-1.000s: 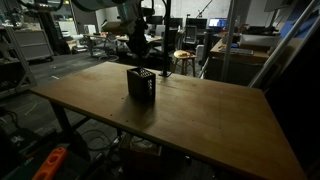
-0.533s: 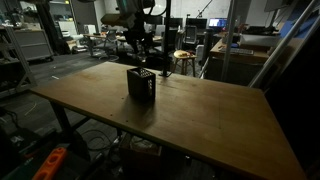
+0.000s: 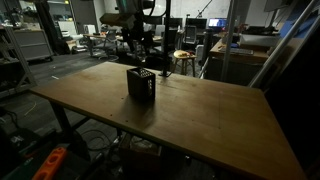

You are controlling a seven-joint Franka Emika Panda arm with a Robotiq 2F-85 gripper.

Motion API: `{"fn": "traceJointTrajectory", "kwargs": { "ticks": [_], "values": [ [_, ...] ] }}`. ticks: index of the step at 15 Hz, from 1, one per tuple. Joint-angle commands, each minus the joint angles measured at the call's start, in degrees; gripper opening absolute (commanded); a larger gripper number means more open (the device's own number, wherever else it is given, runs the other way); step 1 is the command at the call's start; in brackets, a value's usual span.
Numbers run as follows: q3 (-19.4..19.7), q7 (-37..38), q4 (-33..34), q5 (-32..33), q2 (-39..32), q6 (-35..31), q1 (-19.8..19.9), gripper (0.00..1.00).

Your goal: Put the white towel in the black box

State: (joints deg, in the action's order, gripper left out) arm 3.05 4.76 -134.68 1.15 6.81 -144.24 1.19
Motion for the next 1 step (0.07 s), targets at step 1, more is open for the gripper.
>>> {"fn": "traceJointTrajectory", "kwargs": {
  "ticks": [1],
  "values": [
    [-0.5,-0.1,0.1,-0.1,0.0,0.2,0.5,0.97]
  ]
}}
